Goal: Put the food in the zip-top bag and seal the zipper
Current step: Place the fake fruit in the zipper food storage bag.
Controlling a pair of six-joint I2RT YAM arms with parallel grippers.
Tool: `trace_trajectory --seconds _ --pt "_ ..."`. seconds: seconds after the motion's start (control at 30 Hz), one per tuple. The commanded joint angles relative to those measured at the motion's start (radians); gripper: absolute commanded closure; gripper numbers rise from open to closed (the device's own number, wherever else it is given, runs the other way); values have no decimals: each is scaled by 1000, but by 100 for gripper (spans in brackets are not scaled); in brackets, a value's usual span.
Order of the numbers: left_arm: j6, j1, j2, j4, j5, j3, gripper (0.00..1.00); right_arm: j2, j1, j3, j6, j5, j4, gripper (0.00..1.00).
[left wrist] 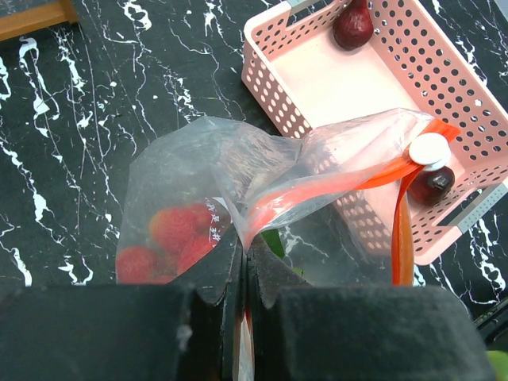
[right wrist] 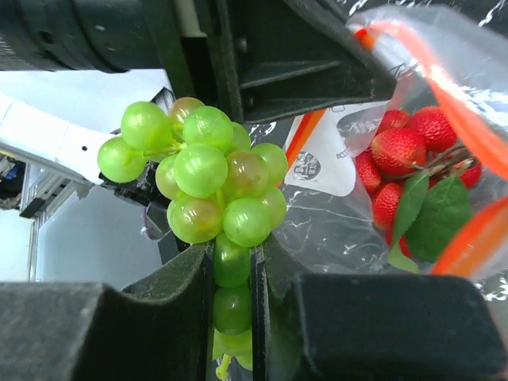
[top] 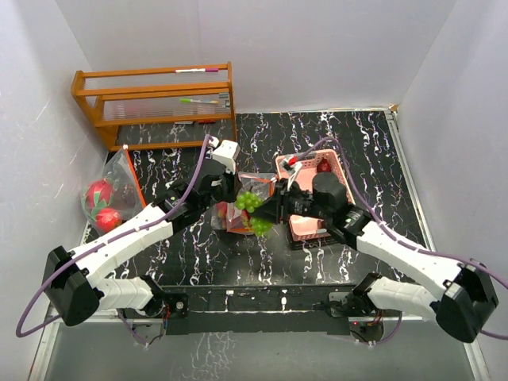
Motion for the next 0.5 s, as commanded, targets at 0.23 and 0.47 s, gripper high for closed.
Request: trace_trajectory --seconds 0.23,0.47 --pt "-20 2 -40 49 34 21 100 162 46 20 187 377 117 89" --pt "-53 3 -72 55 84 -6 100 234 130 100 183 748 110 87"
